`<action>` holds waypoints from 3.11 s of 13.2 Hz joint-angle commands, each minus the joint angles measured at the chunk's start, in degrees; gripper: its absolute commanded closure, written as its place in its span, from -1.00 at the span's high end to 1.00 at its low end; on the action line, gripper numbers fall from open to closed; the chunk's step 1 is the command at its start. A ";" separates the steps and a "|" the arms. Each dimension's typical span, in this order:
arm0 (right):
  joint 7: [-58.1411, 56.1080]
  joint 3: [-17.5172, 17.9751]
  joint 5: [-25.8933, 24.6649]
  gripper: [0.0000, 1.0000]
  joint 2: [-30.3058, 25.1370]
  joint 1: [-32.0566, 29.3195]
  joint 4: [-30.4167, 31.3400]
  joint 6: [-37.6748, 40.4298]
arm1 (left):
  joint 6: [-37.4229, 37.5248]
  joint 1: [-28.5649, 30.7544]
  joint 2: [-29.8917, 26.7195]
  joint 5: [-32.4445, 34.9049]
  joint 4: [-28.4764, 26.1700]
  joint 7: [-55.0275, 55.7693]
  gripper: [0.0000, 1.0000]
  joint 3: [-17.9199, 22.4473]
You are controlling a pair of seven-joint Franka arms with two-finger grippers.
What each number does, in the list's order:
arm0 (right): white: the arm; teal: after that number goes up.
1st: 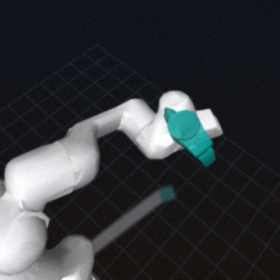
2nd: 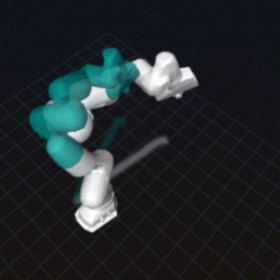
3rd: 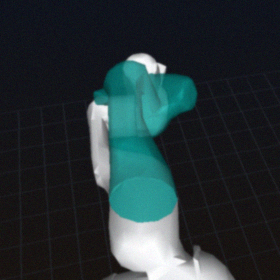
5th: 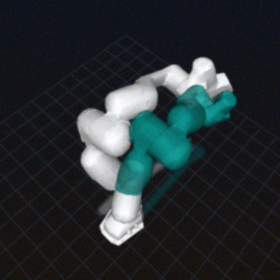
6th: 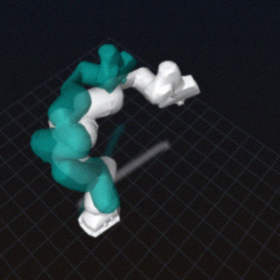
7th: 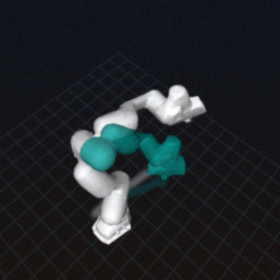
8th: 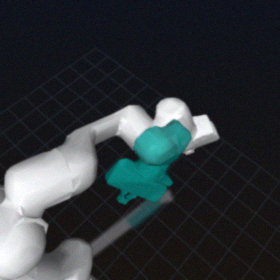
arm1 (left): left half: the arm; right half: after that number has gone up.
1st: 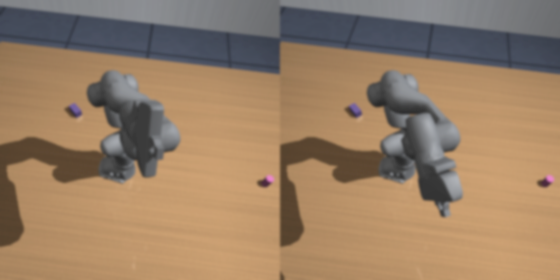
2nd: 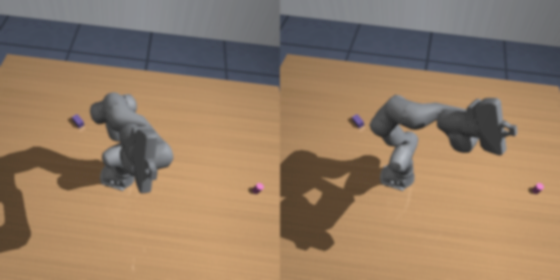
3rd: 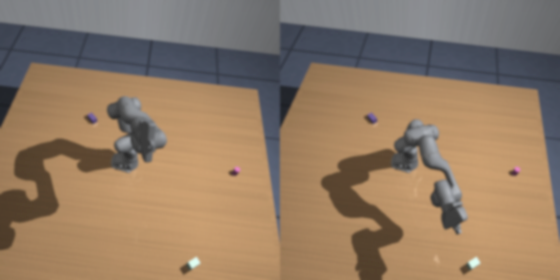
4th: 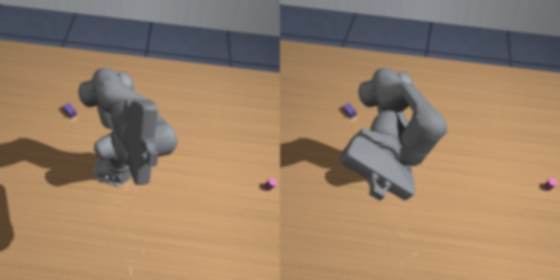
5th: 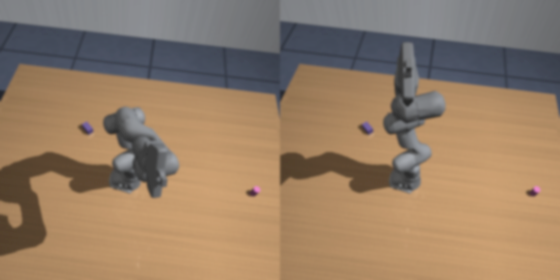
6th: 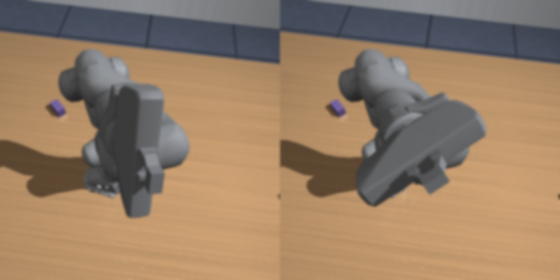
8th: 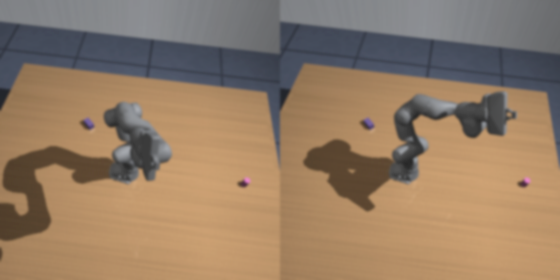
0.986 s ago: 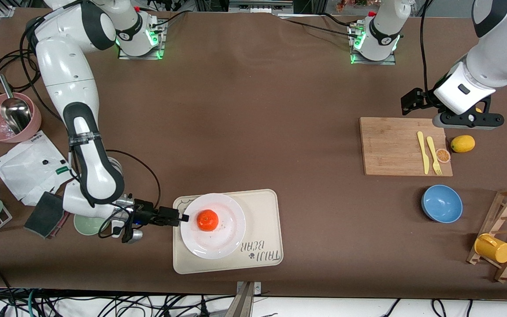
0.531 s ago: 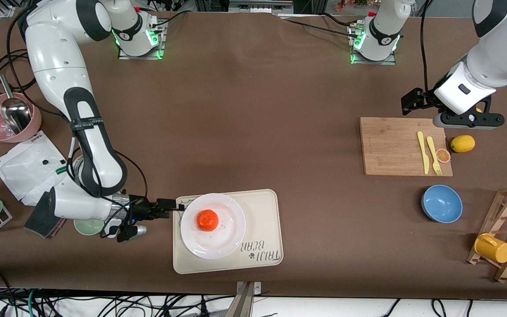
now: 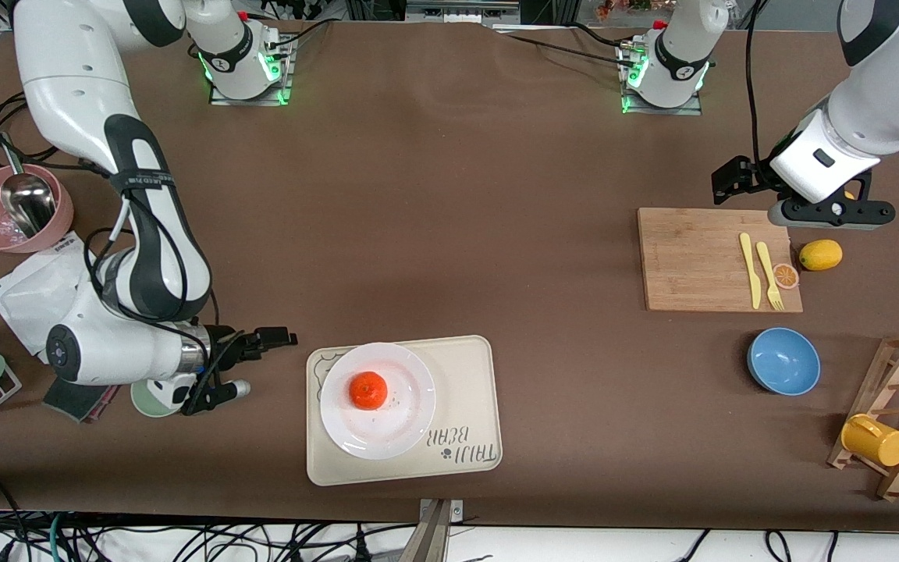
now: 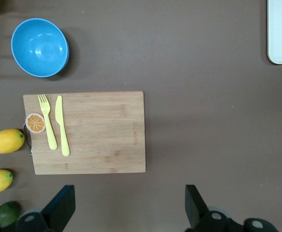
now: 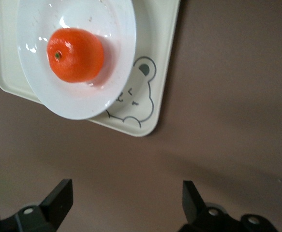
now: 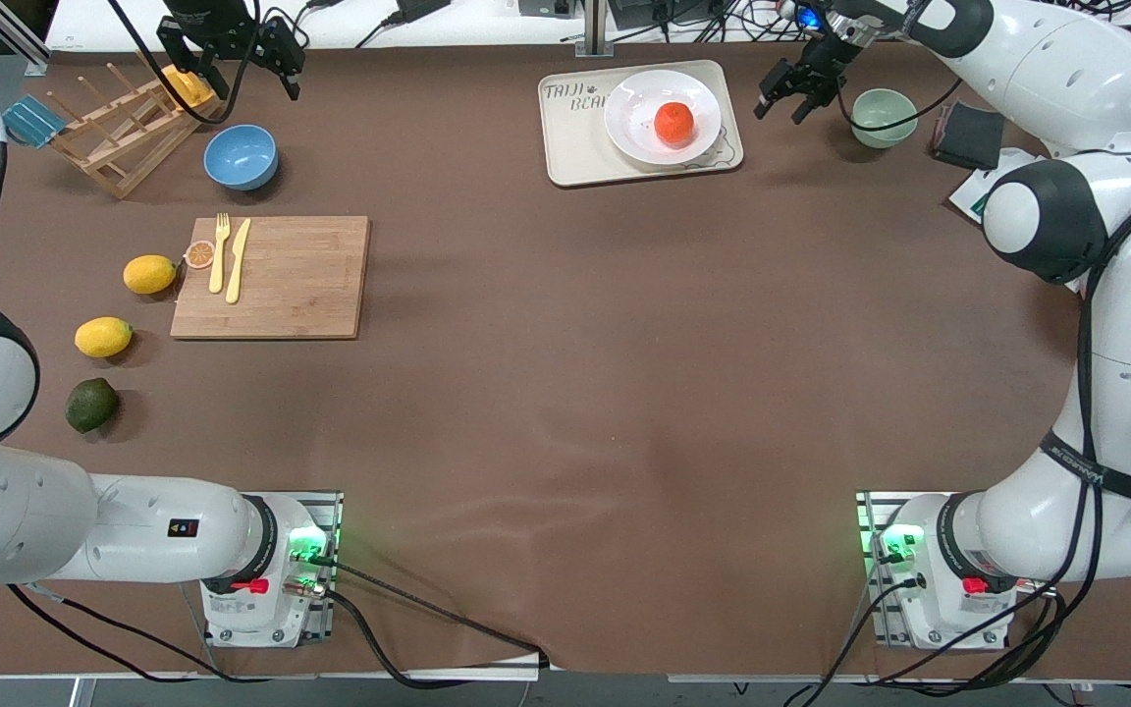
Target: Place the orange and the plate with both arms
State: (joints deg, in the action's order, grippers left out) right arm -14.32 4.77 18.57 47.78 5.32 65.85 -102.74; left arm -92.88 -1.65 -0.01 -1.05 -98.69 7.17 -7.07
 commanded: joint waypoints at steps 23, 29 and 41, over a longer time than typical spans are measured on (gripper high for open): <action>21.89 -5.82 -19.44 1.00 -47.25 -2.06 29.97 20.20 | 1.47 0.24 0.89 1.22 1.92 -1.37 1.00 -0.14; 18.82 -6.17 -19.53 1.00 -46.99 -3.22 26.08 19.95 | 1.47 0.24 0.89 1.22 1.92 -1.37 1.00 -0.14; 16.52 -8.11 -19.80 1.00 -45.94 -3.22 24.94 19.69 | 1.47 0.33 0.89 1.22 1.92 -1.46 1.00 -0.14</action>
State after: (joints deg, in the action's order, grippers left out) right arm 3.12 -3.56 -0.35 0.87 2.17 92.35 -83.81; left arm -92.81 -1.61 0.10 -1.04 -98.62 7.17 -7.02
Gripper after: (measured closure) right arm 0.000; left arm 0.000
